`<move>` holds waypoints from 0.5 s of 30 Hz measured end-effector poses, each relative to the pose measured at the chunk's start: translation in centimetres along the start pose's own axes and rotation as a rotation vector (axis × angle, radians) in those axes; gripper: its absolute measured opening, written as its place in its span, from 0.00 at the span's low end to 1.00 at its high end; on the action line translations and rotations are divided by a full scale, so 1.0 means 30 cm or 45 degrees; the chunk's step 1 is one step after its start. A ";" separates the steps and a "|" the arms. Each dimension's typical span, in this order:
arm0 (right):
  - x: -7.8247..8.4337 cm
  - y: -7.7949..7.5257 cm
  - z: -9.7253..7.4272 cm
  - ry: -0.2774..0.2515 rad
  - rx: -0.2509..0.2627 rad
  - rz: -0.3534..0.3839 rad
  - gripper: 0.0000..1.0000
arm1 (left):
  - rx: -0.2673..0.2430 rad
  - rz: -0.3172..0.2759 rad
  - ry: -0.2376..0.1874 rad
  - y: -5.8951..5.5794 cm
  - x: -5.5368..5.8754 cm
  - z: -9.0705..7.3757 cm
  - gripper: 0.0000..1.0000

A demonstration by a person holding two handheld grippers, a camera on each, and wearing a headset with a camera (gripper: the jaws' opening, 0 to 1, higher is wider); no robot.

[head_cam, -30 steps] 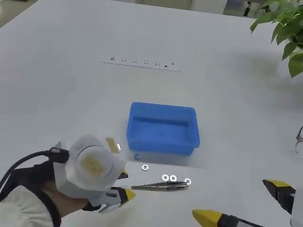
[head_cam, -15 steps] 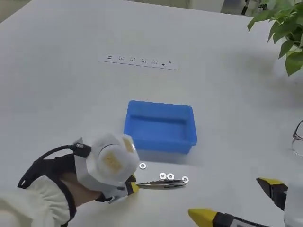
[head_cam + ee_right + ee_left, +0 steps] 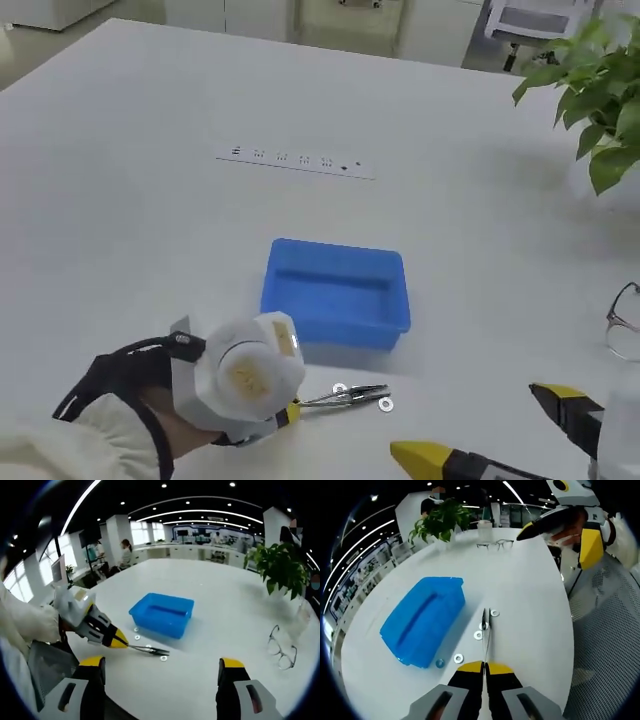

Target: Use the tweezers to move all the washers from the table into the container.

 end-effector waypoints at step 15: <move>-0.058 0.044 -0.032 -0.074 -0.033 -0.088 0.90 | -0.016 0.031 -0.174 -0.036 -0.117 -0.148 0.00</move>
Point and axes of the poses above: the centre of the closed fingertips' face, and the gripper's own axes: z roughly forward along the fingers, y roughly to its left, x roughly out of its underside, the point moved 10 cm from there along -z, roughly backward along the fingers, and after that the axes turned 1 degree about y, right-handed, at the moved point
